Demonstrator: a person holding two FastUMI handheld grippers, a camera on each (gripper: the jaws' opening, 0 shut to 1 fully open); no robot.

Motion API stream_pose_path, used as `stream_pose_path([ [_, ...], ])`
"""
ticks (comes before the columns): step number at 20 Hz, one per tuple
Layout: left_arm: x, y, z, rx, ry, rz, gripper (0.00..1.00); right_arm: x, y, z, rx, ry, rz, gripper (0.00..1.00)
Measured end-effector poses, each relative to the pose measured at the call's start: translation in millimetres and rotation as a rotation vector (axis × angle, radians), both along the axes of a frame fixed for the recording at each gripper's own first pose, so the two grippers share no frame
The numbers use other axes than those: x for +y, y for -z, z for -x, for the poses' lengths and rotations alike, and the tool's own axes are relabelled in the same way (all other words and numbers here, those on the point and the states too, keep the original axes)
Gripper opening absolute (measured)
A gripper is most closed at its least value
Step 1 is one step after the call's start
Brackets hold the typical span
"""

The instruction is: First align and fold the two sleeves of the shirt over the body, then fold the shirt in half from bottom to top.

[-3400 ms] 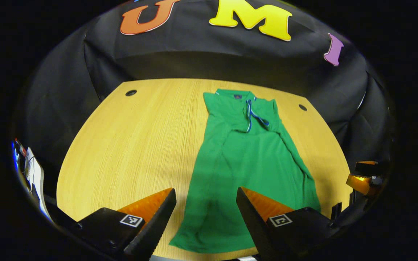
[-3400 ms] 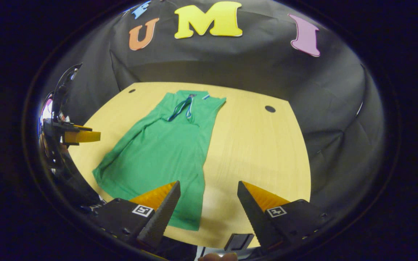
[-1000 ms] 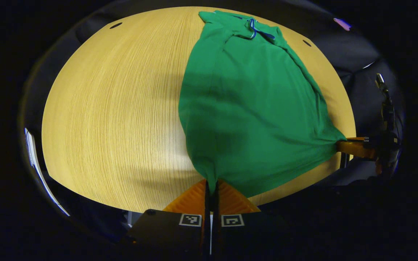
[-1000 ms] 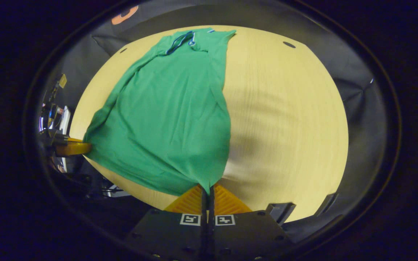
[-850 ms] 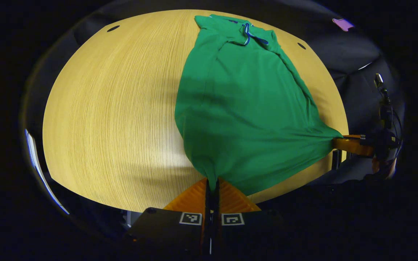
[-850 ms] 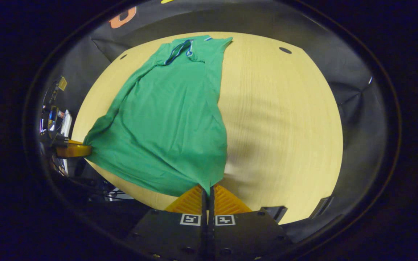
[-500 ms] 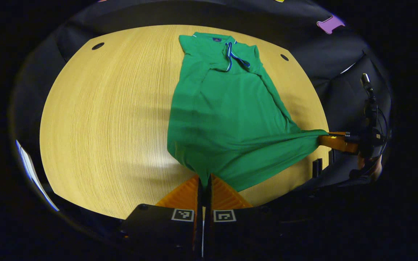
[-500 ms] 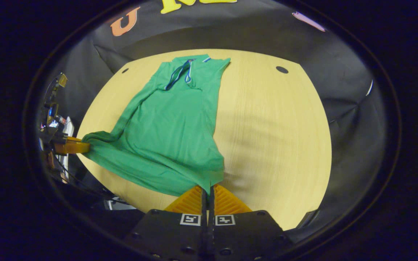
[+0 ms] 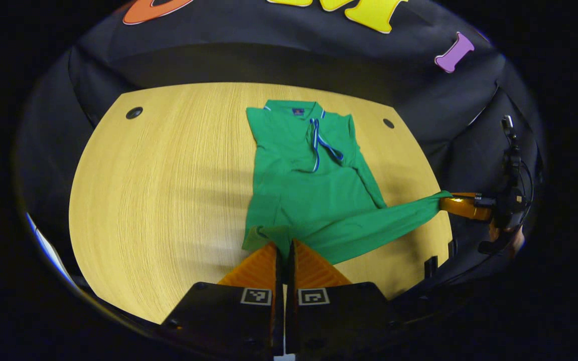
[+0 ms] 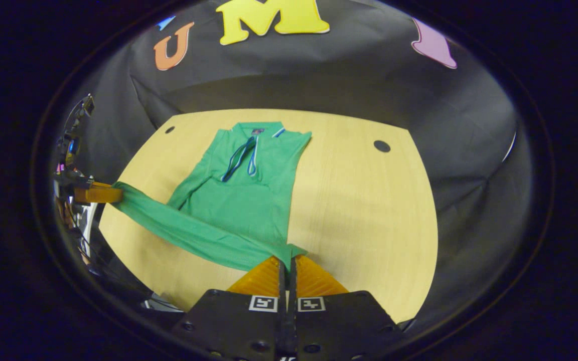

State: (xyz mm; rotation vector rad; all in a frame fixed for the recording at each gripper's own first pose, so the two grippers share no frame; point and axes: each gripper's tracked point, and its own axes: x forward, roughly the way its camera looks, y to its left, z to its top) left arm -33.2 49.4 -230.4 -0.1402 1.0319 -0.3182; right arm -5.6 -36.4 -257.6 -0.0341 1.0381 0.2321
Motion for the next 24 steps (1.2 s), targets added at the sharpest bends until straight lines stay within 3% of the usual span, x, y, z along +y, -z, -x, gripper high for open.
stream_pose_path([
  [8,2,-39,-109,-0.195,-0.086,0.004,0.06,13,-36,-107,-0.150,0.051,-0.023,0.00],
  [9,4,-41,-122,-0.203,-0.092,0.004,0.07,14,-42,-125,-0.165,0.060,-0.027,0.03],
  [14,7,-39,-190,-0.277,-0.121,0.020,0.06,21,-47,-196,-0.235,0.071,-0.011,0.00],
  [19,8,-8,-248,-0.276,-0.146,0.023,0.07,34,-30,-259,-0.274,0.076,0.002,0.00],
  [24,12,42,-295,-0.260,-0.177,-0.011,0.07,49,17,-301,-0.243,0.078,-0.014,0.00],
])
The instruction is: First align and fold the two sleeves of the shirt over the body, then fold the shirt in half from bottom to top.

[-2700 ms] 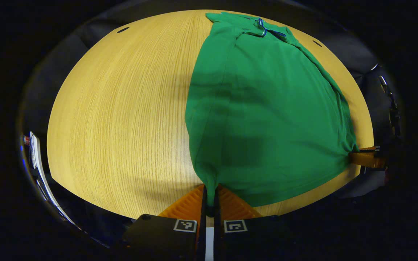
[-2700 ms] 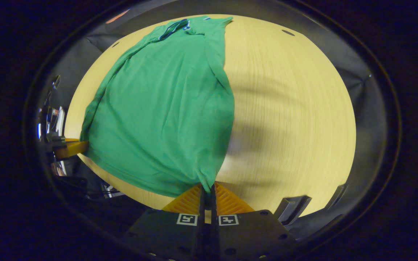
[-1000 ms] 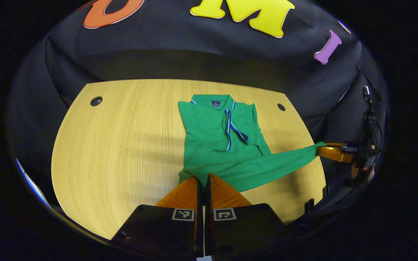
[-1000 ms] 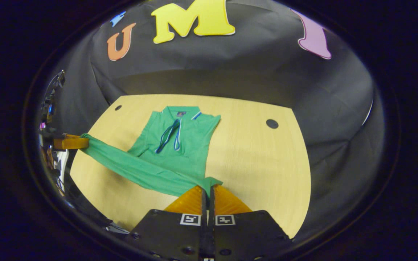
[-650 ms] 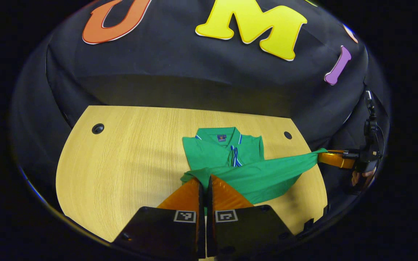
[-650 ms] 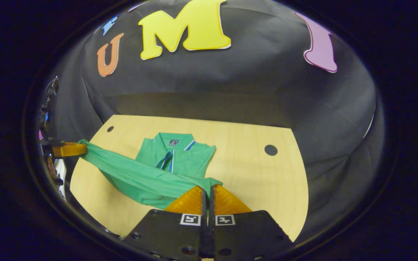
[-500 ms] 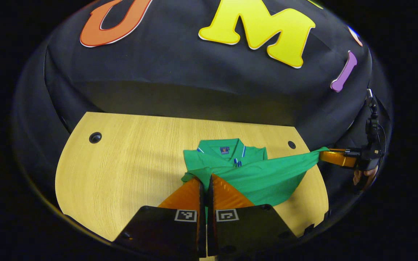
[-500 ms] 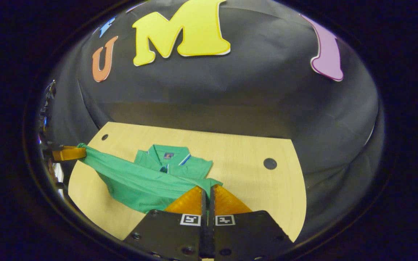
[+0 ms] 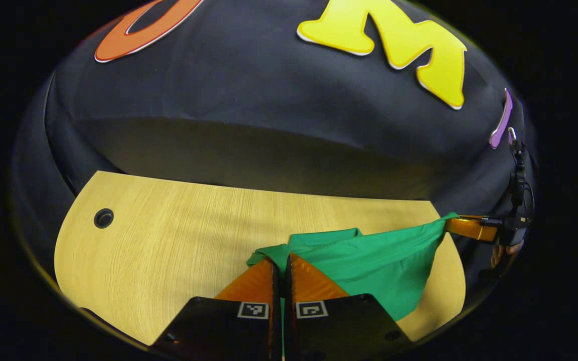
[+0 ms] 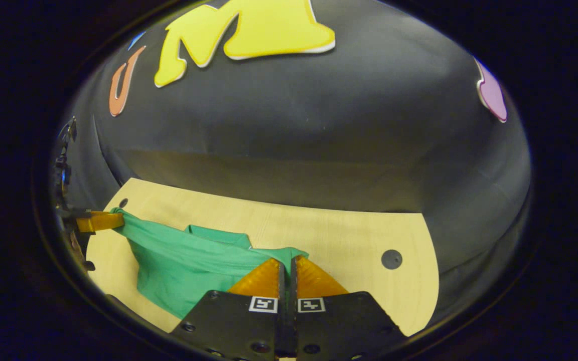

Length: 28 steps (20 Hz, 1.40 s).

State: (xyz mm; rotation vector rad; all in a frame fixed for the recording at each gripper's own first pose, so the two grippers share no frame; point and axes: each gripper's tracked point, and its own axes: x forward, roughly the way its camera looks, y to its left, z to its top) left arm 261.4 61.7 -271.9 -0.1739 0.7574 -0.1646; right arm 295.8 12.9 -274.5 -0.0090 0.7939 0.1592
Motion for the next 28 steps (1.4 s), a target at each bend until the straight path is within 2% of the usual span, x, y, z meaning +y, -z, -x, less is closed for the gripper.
stream_pose_path([
  [5,-9,37,-23,0.005,-0.010,-0.019,0.10,9,49,-15,0.050,0.007,0.021,0.00],
  [9,-15,51,-32,-0.002,-0.020,0.015,0.17,20,68,-20,0.055,0.004,0.050,0.01],
  [11,-13,51,-32,-0.001,-0.037,-0.006,0.25,26,75,-13,0.062,-0.006,0.045,0.05],
  [12,-6,52,-30,0.002,-0.050,-0.036,0.41,26,76,-8,0.061,-0.008,0.054,0.08],
  [13,-2,50,-28,-0.002,-0.060,-0.046,0.33,26,77,-4,0.055,-0.008,0.061,0.10],
  [16,10,29,-27,-0.041,-0.116,-0.062,1.00,24,72,14,0.043,-0.001,0.065,0.62],
  [18,17,13,-21,-0.061,-0.135,-0.077,1.00,20,61,22,0.012,0.009,0.078,0.97],
  [22,28,-43,-9,-0.167,-0.179,-0.094,1.00,21,15,37,-0.088,0.012,0.073,0.99],
  [28,17,-169,45,-0.387,-0.207,-0.101,1.00,22,-107,73,-0.324,0.035,0.023,0.96],
])
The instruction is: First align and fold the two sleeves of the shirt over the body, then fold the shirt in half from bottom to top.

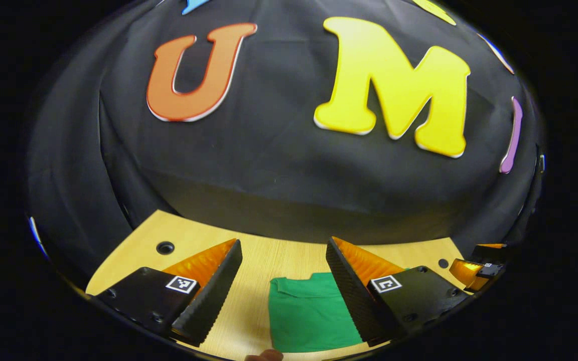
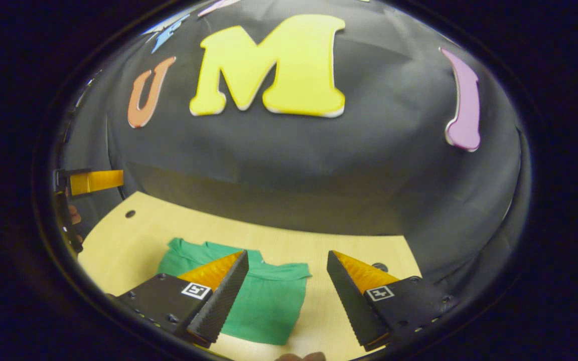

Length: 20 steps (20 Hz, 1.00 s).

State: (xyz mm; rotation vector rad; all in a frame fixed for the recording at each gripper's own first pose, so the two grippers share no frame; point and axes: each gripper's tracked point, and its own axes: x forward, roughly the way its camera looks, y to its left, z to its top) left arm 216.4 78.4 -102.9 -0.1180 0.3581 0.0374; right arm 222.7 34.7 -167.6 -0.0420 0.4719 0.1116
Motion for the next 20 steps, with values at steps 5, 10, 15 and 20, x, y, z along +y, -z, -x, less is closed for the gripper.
stream_pose_path([
  [5,-19,-103,64,-0.196,0.006,-0.063,1.00,-3,-111,66,-0.234,-0.007,0.005,0.98],
  [10,-47,-154,141,-0.294,0.052,-0.073,1.00,-22,-163,147,-0.345,0.077,-0.042,0.96],
  [15,-72,-147,199,-0.323,0.091,-0.149,1.00,-25,-177,205,-0.400,0.125,-0.059,0.94],
  [20,-79,-144,216,-0.329,0.088,-0.130,1.00,-23,-175,220,-0.397,0.120,-0.053,0.98],
])
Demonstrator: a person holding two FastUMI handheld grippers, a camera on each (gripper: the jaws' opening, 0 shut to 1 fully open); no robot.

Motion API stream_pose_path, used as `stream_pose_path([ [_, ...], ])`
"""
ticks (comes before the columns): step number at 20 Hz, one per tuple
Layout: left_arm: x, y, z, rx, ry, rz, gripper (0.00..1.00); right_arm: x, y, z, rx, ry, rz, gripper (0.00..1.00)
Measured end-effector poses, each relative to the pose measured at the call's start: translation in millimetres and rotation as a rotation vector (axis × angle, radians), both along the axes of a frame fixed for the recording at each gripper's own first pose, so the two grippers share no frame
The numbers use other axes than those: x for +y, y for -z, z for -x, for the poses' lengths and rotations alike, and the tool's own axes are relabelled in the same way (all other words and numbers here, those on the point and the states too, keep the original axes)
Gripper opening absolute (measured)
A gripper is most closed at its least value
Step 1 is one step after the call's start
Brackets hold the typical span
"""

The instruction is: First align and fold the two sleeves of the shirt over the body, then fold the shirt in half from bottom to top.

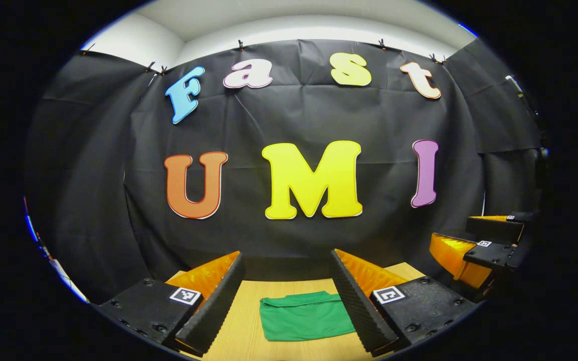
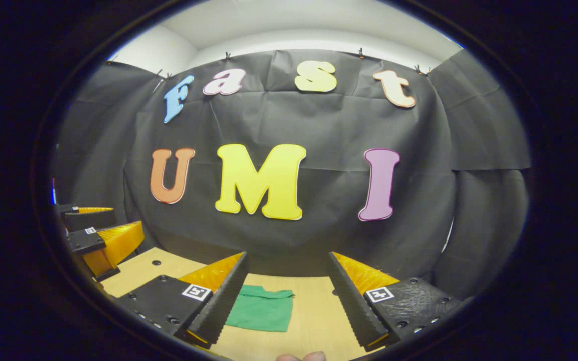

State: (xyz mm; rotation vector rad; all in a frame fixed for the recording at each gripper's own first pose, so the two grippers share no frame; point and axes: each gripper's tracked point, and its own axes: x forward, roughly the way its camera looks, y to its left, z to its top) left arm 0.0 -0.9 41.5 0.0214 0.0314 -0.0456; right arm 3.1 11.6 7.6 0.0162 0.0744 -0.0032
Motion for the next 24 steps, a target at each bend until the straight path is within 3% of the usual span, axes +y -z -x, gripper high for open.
stream_pose_path([
  [1,3,1,1,0.007,-0.009,0.000,1.00,1,-1,0,-0.004,-0.001,0.000,0.94],
  [6,7,4,2,0.023,-0.029,0.012,1.00,5,-4,4,-0.009,-0.017,0.001,0.98],
  [24,1,-9,-2,-0.014,-0.036,-0.008,1.00,1,-15,4,-0.027,-0.024,-0.010,0.96],
])
